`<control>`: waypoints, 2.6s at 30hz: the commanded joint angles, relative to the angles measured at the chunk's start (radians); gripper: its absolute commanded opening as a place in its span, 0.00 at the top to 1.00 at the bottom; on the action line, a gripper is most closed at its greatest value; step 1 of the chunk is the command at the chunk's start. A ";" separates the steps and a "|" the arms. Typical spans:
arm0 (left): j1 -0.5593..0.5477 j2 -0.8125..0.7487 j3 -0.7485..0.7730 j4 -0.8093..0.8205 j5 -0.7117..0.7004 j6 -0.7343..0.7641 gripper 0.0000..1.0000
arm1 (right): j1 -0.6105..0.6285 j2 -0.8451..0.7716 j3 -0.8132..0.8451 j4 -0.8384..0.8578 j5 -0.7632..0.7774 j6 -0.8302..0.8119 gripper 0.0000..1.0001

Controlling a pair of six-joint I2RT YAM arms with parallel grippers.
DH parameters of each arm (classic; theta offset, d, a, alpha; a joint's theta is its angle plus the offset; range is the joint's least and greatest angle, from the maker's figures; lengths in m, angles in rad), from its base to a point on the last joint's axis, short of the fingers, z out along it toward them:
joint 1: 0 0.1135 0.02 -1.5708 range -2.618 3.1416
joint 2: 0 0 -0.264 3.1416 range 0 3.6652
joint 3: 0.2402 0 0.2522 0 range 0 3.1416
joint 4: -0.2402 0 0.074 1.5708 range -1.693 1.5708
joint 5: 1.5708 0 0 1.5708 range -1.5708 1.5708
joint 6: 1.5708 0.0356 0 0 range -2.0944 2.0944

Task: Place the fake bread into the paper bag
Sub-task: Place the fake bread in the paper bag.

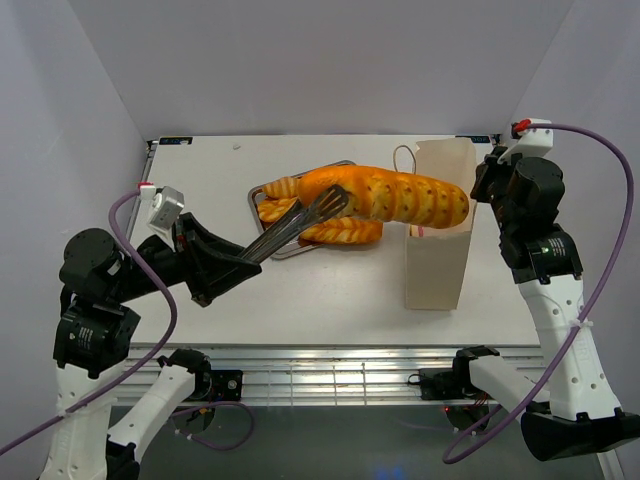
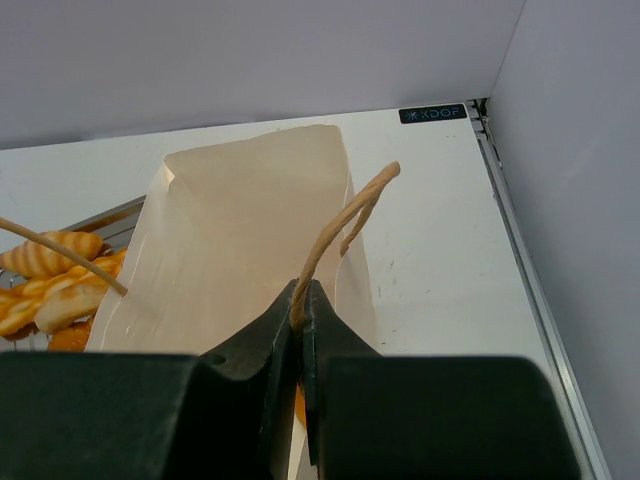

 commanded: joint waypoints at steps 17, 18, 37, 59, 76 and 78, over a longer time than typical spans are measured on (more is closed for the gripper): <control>-0.004 0.194 0.128 0.050 0.110 0.158 1.00 | -0.003 -0.001 -0.019 0.043 -0.030 -0.060 0.92; -0.004 0.221 0.141 0.051 0.130 0.166 1.00 | -0.003 0.001 -0.024 0.043 -0.030 -0.062 0.92; -0.014 0.426 0.394 -0.051 0.391 0.408 1.00 | -0.002 0.013 -0.039 0.066 -0.059 -0.068 0.92; -0.026 0.395 0.360 -0.108 0.312 0.427 1.00 | -0.003 -0.038 -0.067 0.091 0.030 -0.010 0.92; -0.029 0.613 0.599 -0.180 0.363 0.525 1.00 | -0.003 -0.021 -0.058 0.089 0.010 0.016 0.92; -0.029 0.659 0.632 -0.182 0.365 0.523 1.00 | -0.003 -0.024 -0.059 0.089 0.010 0.019 0.92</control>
